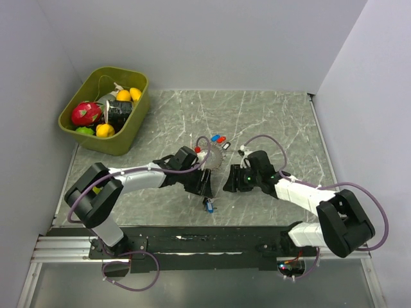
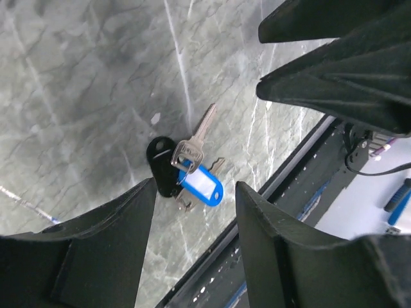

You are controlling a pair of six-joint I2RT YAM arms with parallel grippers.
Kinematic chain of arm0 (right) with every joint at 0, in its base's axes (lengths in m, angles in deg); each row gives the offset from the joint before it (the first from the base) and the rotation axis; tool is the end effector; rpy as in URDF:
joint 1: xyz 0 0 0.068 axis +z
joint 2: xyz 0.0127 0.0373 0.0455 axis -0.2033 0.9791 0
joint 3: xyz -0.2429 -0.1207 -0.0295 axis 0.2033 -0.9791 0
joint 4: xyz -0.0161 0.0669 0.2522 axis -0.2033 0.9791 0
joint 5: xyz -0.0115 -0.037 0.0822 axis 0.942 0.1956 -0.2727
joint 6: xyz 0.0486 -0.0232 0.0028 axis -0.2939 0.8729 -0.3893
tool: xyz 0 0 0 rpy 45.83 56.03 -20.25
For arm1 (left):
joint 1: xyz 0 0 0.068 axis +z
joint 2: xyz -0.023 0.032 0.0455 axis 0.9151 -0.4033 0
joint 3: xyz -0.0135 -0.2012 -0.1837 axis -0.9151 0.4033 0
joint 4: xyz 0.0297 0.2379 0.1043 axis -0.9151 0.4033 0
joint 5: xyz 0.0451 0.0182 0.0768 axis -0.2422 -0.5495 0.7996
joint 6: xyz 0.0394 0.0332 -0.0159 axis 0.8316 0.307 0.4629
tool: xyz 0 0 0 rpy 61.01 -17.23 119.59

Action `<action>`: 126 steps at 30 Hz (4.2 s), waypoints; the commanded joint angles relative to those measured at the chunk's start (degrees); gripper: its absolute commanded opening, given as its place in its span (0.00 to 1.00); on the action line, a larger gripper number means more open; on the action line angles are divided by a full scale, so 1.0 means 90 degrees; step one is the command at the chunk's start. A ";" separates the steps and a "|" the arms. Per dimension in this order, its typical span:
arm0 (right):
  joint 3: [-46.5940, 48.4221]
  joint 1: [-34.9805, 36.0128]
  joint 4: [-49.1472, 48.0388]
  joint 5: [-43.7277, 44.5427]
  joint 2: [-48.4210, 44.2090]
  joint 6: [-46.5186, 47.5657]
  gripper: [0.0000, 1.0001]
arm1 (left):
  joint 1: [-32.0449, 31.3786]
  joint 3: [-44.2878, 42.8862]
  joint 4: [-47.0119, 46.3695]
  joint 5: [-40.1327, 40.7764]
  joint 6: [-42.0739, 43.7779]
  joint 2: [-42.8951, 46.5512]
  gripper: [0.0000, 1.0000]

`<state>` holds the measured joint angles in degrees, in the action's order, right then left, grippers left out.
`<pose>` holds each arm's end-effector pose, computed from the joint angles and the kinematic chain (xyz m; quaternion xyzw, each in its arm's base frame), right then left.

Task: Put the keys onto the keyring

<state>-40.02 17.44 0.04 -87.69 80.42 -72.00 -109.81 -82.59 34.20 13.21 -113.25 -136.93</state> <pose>0.2030 0.1283 0.1639 -0.1026 0.9087 0.3210 0.2464 0.2190 -0.2303 0.1683 0.1888 0.9031 -0.3634 0.1294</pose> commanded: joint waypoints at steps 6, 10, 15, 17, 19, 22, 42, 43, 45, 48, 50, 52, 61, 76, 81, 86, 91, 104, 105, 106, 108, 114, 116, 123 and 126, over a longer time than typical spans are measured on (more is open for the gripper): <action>-0.0171 -0.0272 -0.0229 -0.0348 -0.0400 0.0035 0.56 | -0.0195 -0.0038 -0.0550 0.0362 0.0130 -0.0183 0.54; -0.0191 -0.0340 -0.0258 -0.0475 -0.0370 0.0084 0.56 | -0.0361 -0.0047 -0.0609 0.0401 0.0208 -0.0280 0.51; -0.0210 -0.0350 -0.0268 -0.0563 -0.0390 0.0123 0.56 | -0.0527 -0.0144 -0.0571 0.0586 0.0257 -0.0407 0.46; -0.0210 -0.0370 -0.0268 -0.0573 -0.0380 0.0133 0.56 | -0.0556 -0.0174 -0.0532 0.0654 0.0306 -0.0475 0.42; -0.0210 -0.0379 -0.0258 -0.0563 -0.0390 0.0162 0.56 | -0.0595 -0.0164 -0.0492 0.0781 0.0335 -0.0495 0.41; -0.0220 -0.0380 -0.0258 -0.0573 -0.0390 0.0153 0.56 | -0.0606 -0.0165 -0.0366 0.0937 0.0365 -0.0437 0.38; -0.0250 -0.0390 -0.0317 -0.0485 -0.0487 0.0153 0.56 | -0.0820 -0.0291 -0.0218 0.1026 0.0580 -0.0320 0.01; -0.0259 -0.0399 -0.0317 -0.0475 -0.0507 0.0143 0.56 | -0.0820 -0.0301 -0.0238 0.1006 0.0541 -0.0281 0.01; -0.0259 -0.0399 -0.0317 -0.0466 -0.0546 0.0143 0.56 | -0.0811 -0.0350 -0.0238 0.0948 0.0521 -0.0193 0.01; -0.0288 -0.0399 -0.0327 -0.0466 -0.0566 0.0143 0.56 | -0.0820 -0.0438 -0.0180 0.0860 0.0540 -0.0095 0.01; -0.0328 -0.0399 -0.0337 -0.0475 -0.0566 0.0133 0.56 | -0.0820 -0.0496 -0.0111 0.0850 0.0560 -0.0027 0.01; -0.0357 -0.0399 -0.0366 -0.0495 -0.0566 0.0123 0.57 | -0.0820 -0.0487 -0.0092 0.0830 0.0550 0.0032 0.01; -0.0503 -0.0409 -0.0600 -0.0680 -0.0546 0.0026 0.57 | -0.0820 -0.0204 -0.0248 0.0655 0.0336 0.0120 0.55; -0.0611 -0.0409 -0.0649 -0.0602 -0.0614 -0.0013 0.57 | -0.1162 -0.0516 0.0230 0.1113 0.0599 -0.0377 0.36; -0.0630 -0.0409 -0.0649 -0.0602 -0.0634 -0.0013 0.57 | -0.1396 -0.0594 0.0347 0.1658 0.0599 -0.0554 0.34; -0.0630 -0.0409 -0.0649 -0.0612 -0.0663 -0.0013 0.57 | -0.1543 -0.0740 0.0513 0.2255 0.0502 -0.0720 0.20; -0.0640 -0.0409 -0.0620 -0.0554 -0.0761 -0.0023 0.57 | -0.1543 -0.0848 0.0572 0.2578 0.0414 -0.0515 0.02; -0.0611 -0.0419 -0.0532 -0.0514 -0.0956 0.0006 0.57 | -0.0861 -0.1687 0.1090 0.2628 0.0541 0.0022 0.01; -0.0601 -0.0409 -0.0532 -0.0505 -0.0956 0.0016 0.57 | -0.0782 -0.1717 0.1080 0.2589 0.0550 0.0051 0.01; -0.0591 -0.0409 -0.0532 -0.0485 -0.0947 0.0025 0.57 | -0.0714 -0.1765 0.1119 0.2550 0.0599 0.0061 0.01; -0.0523 -0.0419 -0.0503 -0.0446 -0.0907 0.0035 0.58 | -0.0606 -0.1960 0.1177 0.2481 0.0677 -0.0046 0.01; -0.0308 -0.0419 -0.0357 -0.0232 -0.0927 0.0104 0.65 | -0.0625 -0.2118 0.1081 0.2208 0.0843 -0.0466 0.01; -0.0298 -0.0409 -0.0327 -0.0163 -0.1005 0.0113 0.70 | -0.0625 -0.2040 0.0983 0.2178 0.0853 -0.0553 0.01; -0.0308 -0.0409 -0.0336 -0.0124 -0.1064 0.0172 0.86 | -0.0625 -0.1766 0.1041 0.2441 0.0970 -0.0642 0.49; -0.0318 -0.0409 -0.0356 -0.0172 -0.1083 0.0230 0.92 | -0.0615 -0.1639 0.1041 0.2715 0.0873 -0.0418 0.67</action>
<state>-44.80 14.10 -2.23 -89.64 72.47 -71.22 -115.21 -98.26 44.41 34.95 -105.36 -143.20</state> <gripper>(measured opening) 0.890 0.562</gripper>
